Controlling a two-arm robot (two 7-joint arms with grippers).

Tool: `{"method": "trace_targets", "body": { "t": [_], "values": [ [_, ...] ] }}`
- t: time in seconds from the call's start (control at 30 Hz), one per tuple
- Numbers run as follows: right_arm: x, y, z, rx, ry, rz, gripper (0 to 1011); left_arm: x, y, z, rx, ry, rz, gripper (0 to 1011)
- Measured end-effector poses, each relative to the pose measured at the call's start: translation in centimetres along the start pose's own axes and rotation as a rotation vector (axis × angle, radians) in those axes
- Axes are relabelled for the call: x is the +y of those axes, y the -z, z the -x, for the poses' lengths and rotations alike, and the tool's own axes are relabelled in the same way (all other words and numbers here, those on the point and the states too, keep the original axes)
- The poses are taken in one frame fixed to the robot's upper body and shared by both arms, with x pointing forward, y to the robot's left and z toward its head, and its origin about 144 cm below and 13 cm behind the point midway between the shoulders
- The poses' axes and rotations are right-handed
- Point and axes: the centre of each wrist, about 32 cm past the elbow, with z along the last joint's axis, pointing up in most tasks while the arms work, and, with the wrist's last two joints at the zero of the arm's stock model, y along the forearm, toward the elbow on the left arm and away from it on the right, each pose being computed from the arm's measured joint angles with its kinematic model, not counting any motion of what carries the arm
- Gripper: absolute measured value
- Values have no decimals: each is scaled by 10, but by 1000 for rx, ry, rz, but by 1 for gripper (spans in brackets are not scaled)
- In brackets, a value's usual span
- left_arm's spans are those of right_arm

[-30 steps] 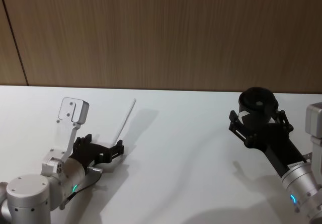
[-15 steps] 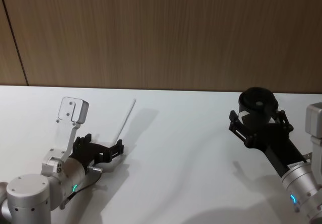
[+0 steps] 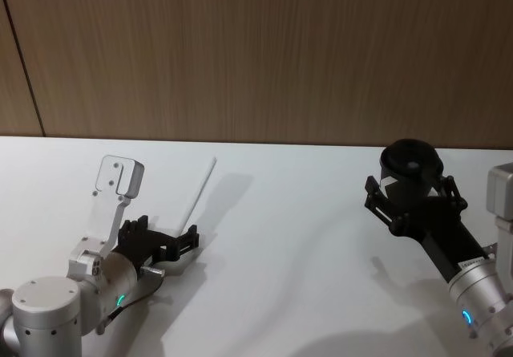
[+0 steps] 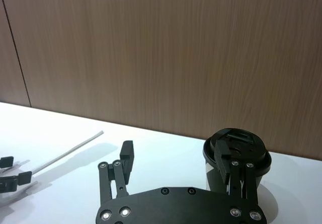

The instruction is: Pick up the straw with one hand, pass it to the other hand, and insert it into the cup.

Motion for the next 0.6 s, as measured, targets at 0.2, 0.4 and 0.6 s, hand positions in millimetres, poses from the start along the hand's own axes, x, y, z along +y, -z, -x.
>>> {"method": "trace_targets", "body": {
  "t": [0.2,0.4,0.6],
  "values": [
    [0,0,0,0,0,0,1001,-1,-1,0,-4,2,-13,1003],
    [0,0,0,0,0,0,1001,-1,-2,0,-6,3,-21,1003],
    [0,0,0,0,0,0,1001,-1,-2,0,-6,3,-25,1003]
  ]
}}
